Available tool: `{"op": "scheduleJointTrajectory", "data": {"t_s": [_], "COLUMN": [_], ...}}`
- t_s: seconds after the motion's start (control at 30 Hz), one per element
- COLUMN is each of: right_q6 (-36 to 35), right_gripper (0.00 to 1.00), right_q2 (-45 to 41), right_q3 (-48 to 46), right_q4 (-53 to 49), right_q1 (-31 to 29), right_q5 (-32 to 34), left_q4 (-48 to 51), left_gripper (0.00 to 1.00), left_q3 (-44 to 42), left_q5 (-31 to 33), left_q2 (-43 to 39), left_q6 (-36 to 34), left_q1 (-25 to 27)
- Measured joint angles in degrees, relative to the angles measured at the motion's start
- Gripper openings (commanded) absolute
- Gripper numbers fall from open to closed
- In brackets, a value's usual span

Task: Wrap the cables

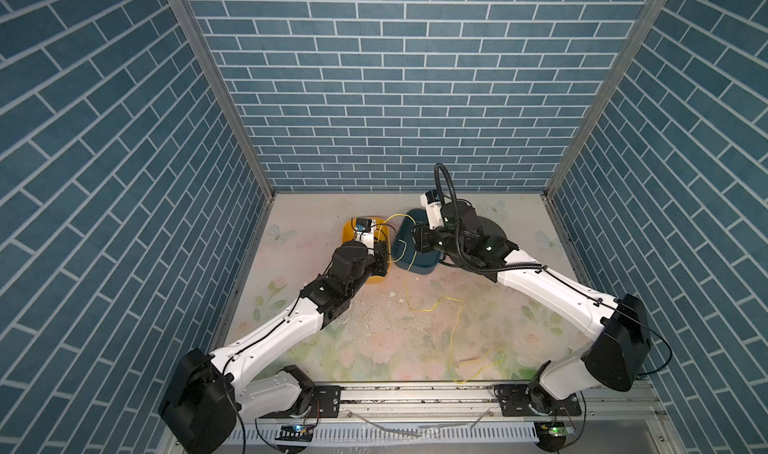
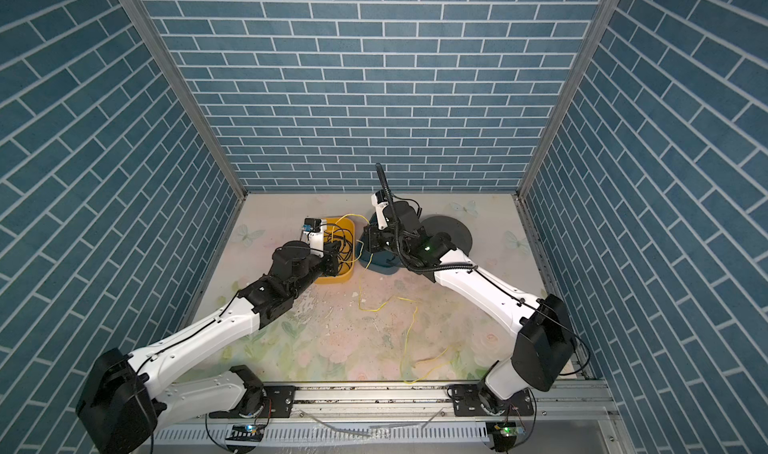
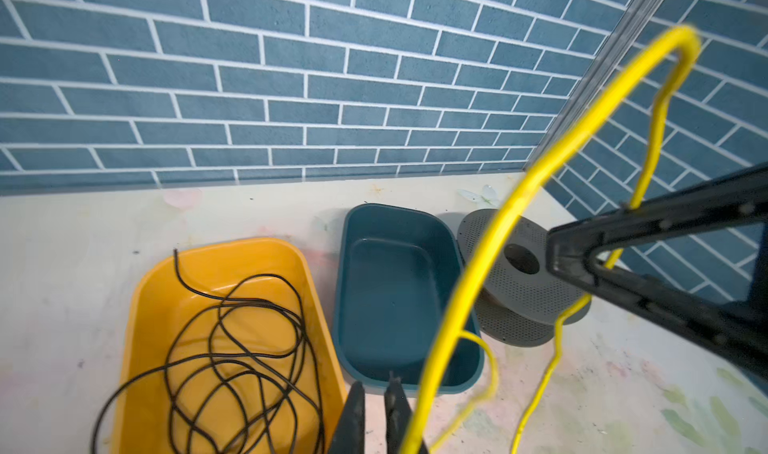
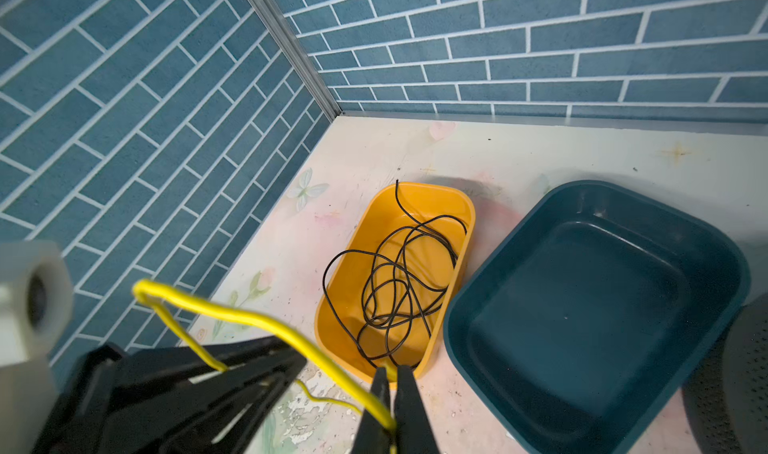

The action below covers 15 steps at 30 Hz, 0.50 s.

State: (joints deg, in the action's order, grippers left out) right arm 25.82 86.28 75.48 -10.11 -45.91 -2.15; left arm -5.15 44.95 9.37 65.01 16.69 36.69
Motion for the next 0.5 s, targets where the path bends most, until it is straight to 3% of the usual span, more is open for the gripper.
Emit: {"op": "scheduleJointTrajectory", "data": {"t_s": [0.13,0.5], "right_q6": [-6.4,-24.96], "right_gripper": [0.0,0.0], "right_q2": [-0.94,4.15], "right_q3": [0.15,7.28], "right_q4": [-3.89,-10.12], "right_q1": [0.07,-1.6], "right_q5": [1.92,10.43], "left_q4": [9.86,33.66], "left_gripper": [0.0,0.0], "left_q3": [4.09,14.71], "left_q5": [2.12,6.86], "left_q2": [-3.17,-6.29], "left_q6": [-3.54,-8.55], "left_q1": [-0.61,-0.74]}}
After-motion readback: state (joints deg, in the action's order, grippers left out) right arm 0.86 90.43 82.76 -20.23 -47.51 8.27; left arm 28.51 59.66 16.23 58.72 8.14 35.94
